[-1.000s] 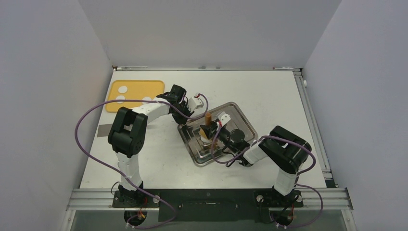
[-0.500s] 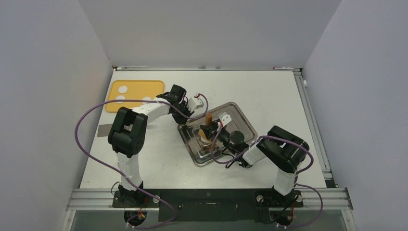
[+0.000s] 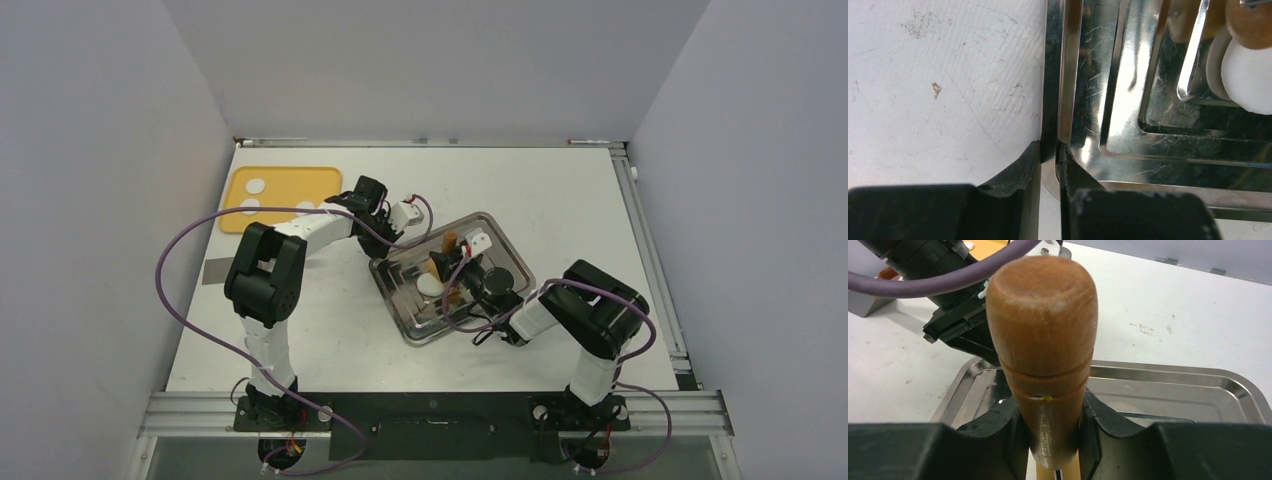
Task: Roll out the dumpling wrappers from the dough
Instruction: Flatten out the dough on the work surface.
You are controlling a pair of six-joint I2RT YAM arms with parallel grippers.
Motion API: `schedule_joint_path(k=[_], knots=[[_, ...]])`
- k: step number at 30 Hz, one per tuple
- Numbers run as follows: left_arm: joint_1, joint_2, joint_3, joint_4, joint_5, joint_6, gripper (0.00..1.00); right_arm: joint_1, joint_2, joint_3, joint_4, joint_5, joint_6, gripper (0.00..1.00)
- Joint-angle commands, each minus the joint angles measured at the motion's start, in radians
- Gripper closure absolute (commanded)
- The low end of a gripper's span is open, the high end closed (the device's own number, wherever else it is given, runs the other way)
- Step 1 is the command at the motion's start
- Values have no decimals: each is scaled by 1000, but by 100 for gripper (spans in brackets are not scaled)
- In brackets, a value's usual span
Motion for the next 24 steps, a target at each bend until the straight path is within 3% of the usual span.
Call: schedule_joint_path(k=[1,4,8,13,20,24], knots=[[-11,88,-53,-64,27,-15,100,106,100,-52,-137,-2,32,92],[-11,91,-51,-66,26,-15,100,111,103,-79,-97,26,55,92],[-11,93,-48,-70,26,-15,100,100,55,-27,-224,40,-29,92],[-11,95,-46,-71,27,-15,100,-18,14,-24,-287,9,-21,92],[-12,98,-42,-74,25,-15,100,162,63,-14,-311,49,-17,92],[-12,98,-42,-74,25,-15,100,165,38,-26,-323,105,-28,92]])
